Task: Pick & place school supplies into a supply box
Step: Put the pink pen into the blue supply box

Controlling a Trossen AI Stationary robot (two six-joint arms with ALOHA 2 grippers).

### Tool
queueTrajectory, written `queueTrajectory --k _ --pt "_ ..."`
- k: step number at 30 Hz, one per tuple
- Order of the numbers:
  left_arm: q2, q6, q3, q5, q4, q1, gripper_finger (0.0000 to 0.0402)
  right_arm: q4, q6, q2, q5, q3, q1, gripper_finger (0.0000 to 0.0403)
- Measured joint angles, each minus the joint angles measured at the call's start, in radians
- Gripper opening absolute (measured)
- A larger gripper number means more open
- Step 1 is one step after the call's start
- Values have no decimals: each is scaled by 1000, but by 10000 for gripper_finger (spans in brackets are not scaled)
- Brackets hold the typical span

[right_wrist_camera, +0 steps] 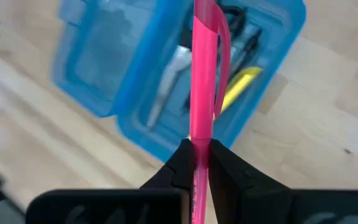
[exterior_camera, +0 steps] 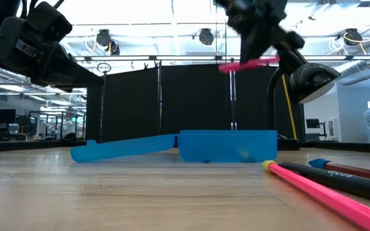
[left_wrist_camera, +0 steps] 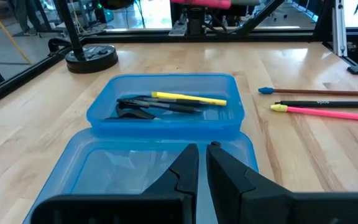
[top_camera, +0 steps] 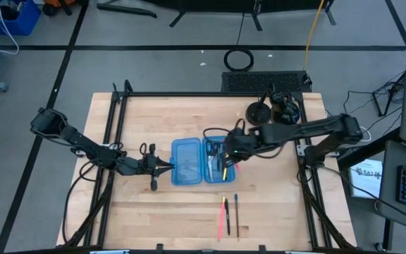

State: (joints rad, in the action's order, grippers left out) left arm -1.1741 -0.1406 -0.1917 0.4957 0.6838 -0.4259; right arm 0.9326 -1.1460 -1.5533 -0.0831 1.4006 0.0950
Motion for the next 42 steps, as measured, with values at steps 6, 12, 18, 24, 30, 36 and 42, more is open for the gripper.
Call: queueTrajectory --k 6,12,18,24,30,36,42 --pt "0 1 0 0 -1 0 37 -37 11 -99 37 0 -47 19" --pt "0 7 0 0 -13 0 37 -138 33 -182 54 -1 -82 19" --pt "0 7 0 -11 -39 0 37 -165 10 -269 42 -1 -102 19" --pt "0 6 0 -86 -47 0 37 -173 -28 -319 -6 -1 -104 19" --pt "0 6 0 -108 -46 0 37 -173 -79 -350 -23 -1 -109 19" --pt "0 6 0 -109 -45 0 37 -212 -143 -357 -20 -27 -108 20" --pt "0 27 0 -110 -45 0 37 -237 -178 -357 6 -71 -107 21"
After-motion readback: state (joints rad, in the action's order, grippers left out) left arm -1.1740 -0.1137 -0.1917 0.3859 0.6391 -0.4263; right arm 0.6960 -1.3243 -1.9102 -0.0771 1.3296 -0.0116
